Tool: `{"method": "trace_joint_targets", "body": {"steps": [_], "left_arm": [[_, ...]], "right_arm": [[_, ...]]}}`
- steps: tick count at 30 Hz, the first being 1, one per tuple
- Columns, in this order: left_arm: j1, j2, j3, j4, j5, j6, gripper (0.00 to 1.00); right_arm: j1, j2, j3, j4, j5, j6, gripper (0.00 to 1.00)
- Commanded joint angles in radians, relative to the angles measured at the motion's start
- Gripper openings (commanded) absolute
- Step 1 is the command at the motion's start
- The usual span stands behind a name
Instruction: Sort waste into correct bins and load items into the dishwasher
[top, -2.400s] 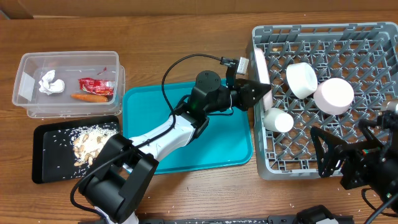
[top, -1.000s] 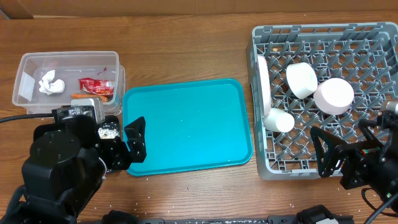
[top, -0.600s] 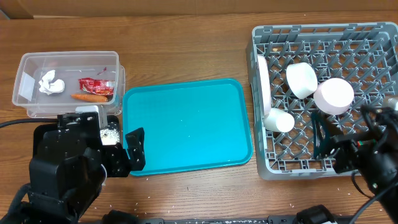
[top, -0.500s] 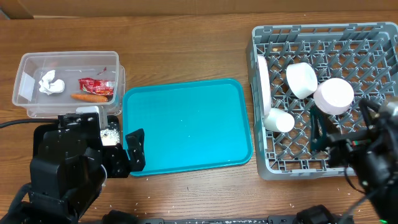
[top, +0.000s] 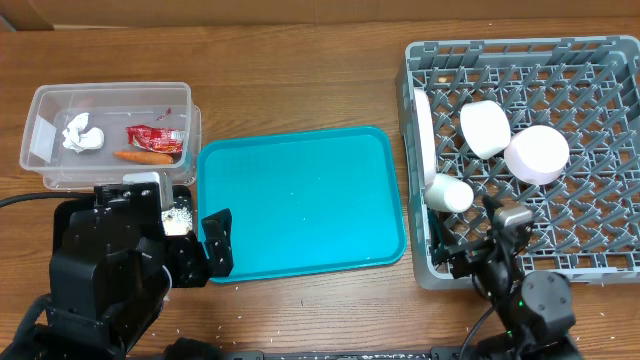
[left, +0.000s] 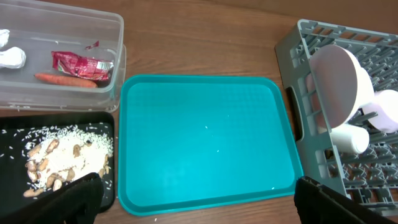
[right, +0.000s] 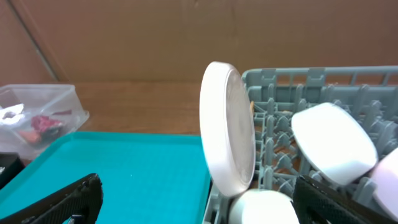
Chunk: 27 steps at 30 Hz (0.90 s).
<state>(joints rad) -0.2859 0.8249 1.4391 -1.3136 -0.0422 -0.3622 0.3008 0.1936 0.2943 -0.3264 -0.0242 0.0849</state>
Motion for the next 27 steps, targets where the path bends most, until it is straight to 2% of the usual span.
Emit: {"method": "trace_joint_targets", "body": {"steps": [1,6,10,27], "left_arm": [[0.006,-0.001,0.008,0.001,-0.010,0.019,1.00],[0.006,-0.001,0.008,0.001,-0.010,0.019,1.00],[0.006,-0.001,0.008,0.001,-0.010,0.019,1.00],[0.006,-0.001,0.008,0.001,-0.010,0.019,1.00]], "right_arm": [[-0.006,-0.090,-0.084,0.031,-0.023,-0.003,1.00],[-0.006,-0.193,-0.183,0.090,-0.023,-0.003,1.00],[-0.006,-0.191,-0.232,0.182,-0.023,-0.003,1.00],[-0.006,-0.188,-0.254,0.177,-0.023,-0.004,1.00]]}}
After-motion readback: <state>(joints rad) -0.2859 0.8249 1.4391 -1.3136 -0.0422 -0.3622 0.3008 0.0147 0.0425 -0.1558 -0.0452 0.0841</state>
